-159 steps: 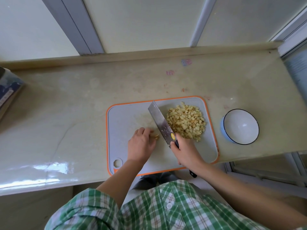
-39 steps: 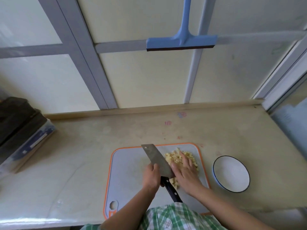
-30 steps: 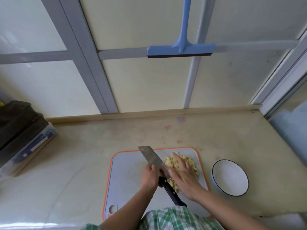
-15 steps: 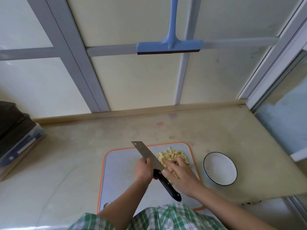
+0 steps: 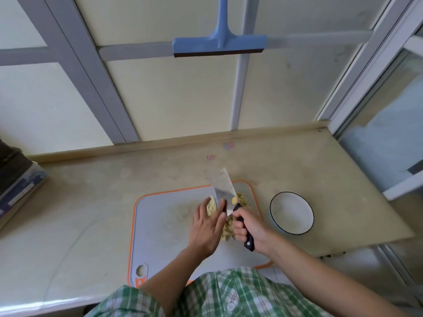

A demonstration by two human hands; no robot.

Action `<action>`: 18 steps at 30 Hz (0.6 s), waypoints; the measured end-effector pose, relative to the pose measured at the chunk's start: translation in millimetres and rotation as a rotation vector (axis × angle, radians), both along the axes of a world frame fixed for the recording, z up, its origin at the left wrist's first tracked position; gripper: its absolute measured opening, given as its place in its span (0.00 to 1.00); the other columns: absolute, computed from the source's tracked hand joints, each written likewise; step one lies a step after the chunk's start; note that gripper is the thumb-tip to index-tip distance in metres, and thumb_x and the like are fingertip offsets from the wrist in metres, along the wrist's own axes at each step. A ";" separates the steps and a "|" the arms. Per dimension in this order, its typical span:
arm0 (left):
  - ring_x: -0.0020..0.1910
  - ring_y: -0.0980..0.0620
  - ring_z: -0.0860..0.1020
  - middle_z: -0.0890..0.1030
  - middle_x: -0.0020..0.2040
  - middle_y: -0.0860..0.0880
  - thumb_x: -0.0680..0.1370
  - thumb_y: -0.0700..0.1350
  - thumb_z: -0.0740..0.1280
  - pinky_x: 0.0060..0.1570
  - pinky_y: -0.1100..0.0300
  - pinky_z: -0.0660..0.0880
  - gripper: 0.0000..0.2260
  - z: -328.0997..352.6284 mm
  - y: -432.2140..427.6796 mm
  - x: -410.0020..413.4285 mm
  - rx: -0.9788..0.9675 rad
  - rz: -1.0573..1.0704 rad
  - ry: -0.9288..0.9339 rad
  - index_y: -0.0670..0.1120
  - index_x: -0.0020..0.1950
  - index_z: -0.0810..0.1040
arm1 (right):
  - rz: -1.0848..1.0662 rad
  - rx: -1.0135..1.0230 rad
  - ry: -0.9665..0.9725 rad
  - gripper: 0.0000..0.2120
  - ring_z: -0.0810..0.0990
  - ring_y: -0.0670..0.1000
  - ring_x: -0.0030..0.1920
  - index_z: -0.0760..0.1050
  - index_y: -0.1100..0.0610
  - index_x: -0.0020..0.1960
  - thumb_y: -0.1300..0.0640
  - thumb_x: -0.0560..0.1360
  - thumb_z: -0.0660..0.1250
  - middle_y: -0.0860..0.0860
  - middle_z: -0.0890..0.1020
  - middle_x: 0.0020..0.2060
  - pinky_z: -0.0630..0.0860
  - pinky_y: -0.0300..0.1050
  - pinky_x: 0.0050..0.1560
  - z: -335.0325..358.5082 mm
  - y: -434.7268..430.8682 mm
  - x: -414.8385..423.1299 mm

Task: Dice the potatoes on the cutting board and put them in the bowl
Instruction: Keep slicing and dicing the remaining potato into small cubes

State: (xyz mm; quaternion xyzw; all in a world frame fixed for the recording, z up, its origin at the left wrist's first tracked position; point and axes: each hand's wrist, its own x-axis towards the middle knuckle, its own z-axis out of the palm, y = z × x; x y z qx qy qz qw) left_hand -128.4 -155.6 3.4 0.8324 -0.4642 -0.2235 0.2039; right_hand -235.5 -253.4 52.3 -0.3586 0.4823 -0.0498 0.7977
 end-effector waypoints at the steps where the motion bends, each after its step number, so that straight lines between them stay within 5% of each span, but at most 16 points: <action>1: 0.75 0.44 0.50 0.50 0.77 0.45 0.77 0.67 0.34 0.73 0.52 0.50 0.32 -3.2 2.4 1.9 0.079 0.051 -0.019 0.57 0.78 0.50 | -0.021 0.018 -0.013 0.11 0.58 0.46 0.19 0.61 0.53 0.38 0.62 0.78 0.54 0.48 0.62 0.23 0.55 0.37 0.18 -0.4 0.3 -2.2; 3: 0.75 0.41 0.50 0.48 0.78 0.43 0.82 0.60 0.41 0.73 0.50 0.50 0.26 -4.0 2.5 4.5 0.150 0.150 0.025 0.53 0.79 0.48 | -0.038 0.025 -0.028 0.12 0.57 0.46 0.19 0.60 0.54 0.38 0.62 0.79 0.54 0.48 0.62 0.23 0.55 0.37 0.18 -0.5 1.3 -6.4; 7: 0.76 0.45 0.50 0.48 0.79 0.46 0.77 0.65 0.33 0.73 0.52 0.51 0.32 -1.4 -4.3 -5.1 0.053 0.015 -0.024 0.56 0.79 0.47 | -0.029 0.012 -0.022 0.11 0.57 0.46 0.19 0.60 0.53 0.37 0.62 0.78 0.53 0.49 0.62 0.23 0.54 0.38 0.19 -4.9 -0.1 -8.8; 10: 0.75 0.42 0.51 0.48 0.78 0.42 0.79 0.63 0.38 0.73 0.50 0.51 0.30 -6.8 -5.5 3.5 0.072 0.186 -0.004 0.52 0.79 0.49 | -0.005 0.010 -0.017 0.11 0.57 0.46 0.20 0.59 0.53 0.38 0.62 0.78 0.54 0.49 0.61 0.24 0.54 0.38 0.19 -4.4 -1.4 -11.6; 15: 0.75 0.45 0.51 0.51 0.78 0.45 0.81 0.61 0.42 0.72 0.50 0.54 0.26 -5.8 -7.9 8.4 0.026 0.167 -0.019 0.55 0.79 0.54 | 0.088 0.000 -0.018 0.12 0.57 0.46 0.20 0.60 0.54 0.37 0.62 0.78 0.54 0.48 0.62 0.23 0.55 0.38 0.18 1.2 -4.4 -19.4; 18: 0.75 0.45 0.52 0.51 0.78 0.46 0.76 0.65 0.36 0.71 0.50 0.54 0.32 -3.4 -11.5 8.9 0.023 0.160 -0.067 0.56 0.79 0.53 | 0.125 0.003 -0.009 0.14 0.57 0.46 0.19 0.60 0.54 0.35 0.62 0.78 0.54 0.48 0.62 0.23 0.55 0.38 0.18 2.8 -6.7 -21.9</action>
